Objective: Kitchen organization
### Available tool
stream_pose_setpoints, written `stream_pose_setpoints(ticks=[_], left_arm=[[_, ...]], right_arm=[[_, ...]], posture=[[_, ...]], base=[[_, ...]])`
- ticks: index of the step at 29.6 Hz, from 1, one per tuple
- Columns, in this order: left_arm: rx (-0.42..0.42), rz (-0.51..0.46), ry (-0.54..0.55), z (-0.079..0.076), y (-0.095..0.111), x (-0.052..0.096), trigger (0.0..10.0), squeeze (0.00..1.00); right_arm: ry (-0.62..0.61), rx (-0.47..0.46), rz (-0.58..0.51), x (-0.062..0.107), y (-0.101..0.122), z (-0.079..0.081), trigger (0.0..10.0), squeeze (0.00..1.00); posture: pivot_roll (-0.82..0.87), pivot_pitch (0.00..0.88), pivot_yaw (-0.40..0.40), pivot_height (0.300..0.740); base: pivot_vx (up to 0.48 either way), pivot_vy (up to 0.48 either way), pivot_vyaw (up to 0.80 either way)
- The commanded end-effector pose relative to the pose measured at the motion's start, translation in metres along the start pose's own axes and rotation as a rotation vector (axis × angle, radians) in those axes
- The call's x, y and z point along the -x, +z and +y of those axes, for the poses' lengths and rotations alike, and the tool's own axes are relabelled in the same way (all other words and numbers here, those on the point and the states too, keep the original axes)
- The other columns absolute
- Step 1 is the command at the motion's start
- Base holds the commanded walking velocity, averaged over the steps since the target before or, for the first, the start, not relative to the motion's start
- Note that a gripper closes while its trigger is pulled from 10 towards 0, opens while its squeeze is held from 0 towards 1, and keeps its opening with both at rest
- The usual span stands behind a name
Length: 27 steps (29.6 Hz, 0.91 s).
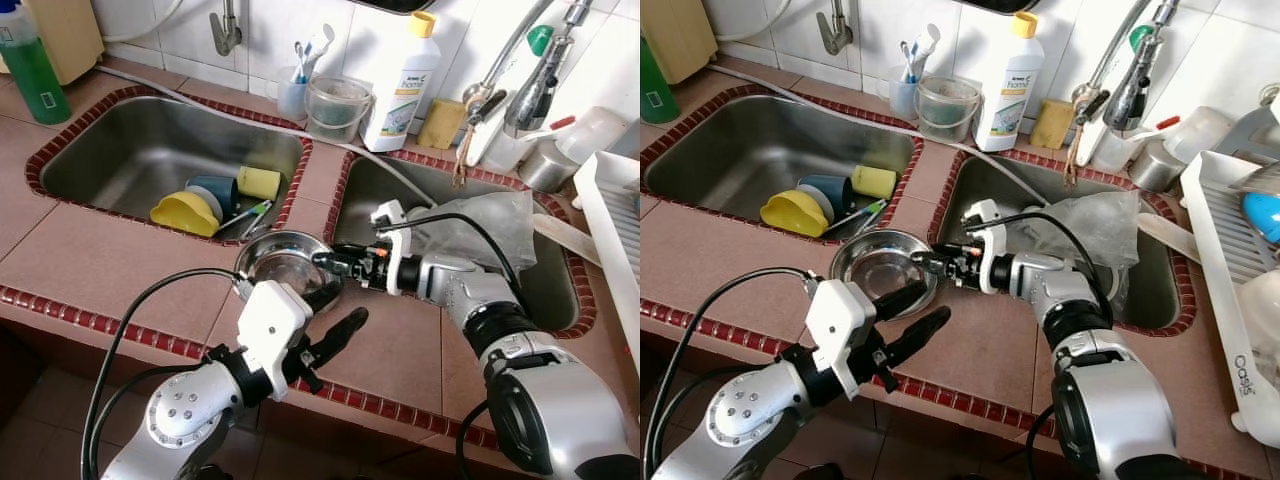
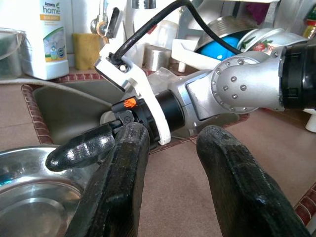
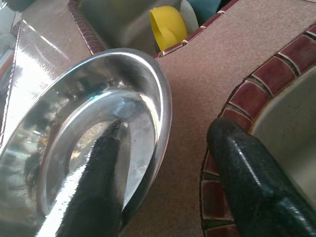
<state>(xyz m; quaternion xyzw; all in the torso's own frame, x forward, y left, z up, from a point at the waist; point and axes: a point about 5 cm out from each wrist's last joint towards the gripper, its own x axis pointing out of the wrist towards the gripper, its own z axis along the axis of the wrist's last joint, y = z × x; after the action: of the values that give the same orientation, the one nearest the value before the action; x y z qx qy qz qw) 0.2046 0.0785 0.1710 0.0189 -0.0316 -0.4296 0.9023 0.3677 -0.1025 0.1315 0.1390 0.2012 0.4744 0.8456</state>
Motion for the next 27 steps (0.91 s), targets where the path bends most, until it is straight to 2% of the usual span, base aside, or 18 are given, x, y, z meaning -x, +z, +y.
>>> stream_pose_setpoints(ticks=[1, 27], left_arm=[[0.004, -0.004, -0.027, -0.0051, 0.0023, -0.0005, 10.0, 0.00], [0.002, -0.001, -0.028, -0.0037, 0.0040, 0.0000, 10.0, 0.00]], right_arm=[[-0.030, -0.003, -0.004, 0.0033, 0.0041, -0.0035, 0.0, 0.00], [-0.021, -0.044, -0.026, 0.0055, 0.0098, -0.0046, 0.0, 0.00]], posture=[[0.07, 0.152, -0.168, 0.740], [0.07, 0.146, -0.163, 0.740]], base=[[0.000, 0.000, 0.00], [0.000, 0.000, 0.00]])
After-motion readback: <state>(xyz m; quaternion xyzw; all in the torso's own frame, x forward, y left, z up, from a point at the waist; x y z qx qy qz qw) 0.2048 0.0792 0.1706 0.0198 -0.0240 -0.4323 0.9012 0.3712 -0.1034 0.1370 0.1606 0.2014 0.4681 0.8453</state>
